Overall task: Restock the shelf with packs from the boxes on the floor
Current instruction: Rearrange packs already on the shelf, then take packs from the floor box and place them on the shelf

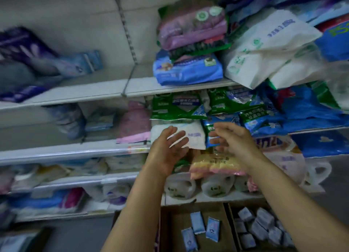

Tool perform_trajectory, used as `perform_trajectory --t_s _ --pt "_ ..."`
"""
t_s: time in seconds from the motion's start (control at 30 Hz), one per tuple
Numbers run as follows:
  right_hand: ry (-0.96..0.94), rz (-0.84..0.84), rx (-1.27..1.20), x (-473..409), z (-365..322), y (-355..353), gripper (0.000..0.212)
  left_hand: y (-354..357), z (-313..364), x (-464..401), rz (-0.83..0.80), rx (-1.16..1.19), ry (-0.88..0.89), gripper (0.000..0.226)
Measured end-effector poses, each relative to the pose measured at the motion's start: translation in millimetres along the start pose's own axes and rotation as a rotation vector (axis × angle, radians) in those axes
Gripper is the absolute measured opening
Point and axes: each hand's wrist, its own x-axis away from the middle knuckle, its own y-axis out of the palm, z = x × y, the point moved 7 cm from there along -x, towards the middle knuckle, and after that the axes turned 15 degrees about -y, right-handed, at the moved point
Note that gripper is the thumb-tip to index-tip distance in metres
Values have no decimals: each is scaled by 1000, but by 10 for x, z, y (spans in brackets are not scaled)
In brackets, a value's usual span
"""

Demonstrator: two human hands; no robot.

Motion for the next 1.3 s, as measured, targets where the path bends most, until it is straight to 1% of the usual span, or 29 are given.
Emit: perform_trajectory --t_s 0.1,0.33,0.5,0.67,0.77,0.93,1.1,1.3 --pt "-39 -68 -41 217 -218 707 15 -643 366 470 44 30 113 20" --pt "-169 -225 -138 653 -676 2281 14 -2193 1089 1547 153 104 287 19" --pt "-198 -318 -179 849 -838 3187 14 -2986 1493 2189 238 115 388 18" --pt "-217 -417 -175 906 -974 3971 14 -3544 1833 2579 299 124 455 16" --pt "-225 -466 -153 859 -1041 4328 14 -3786 2030 2668 315 123 485 16" --pt "-236 -498 -133 571 -1099 4945 14 -4135 2404 2649 324 100 515 17" --pt "-275 -523 -107 218 -1174 5584 14 -4490 2960 2485 353 52 522 20" --pt "-312 -443 -75 -360 -1228 6001 14 -4614 3714 2094 338 -87 530 23"
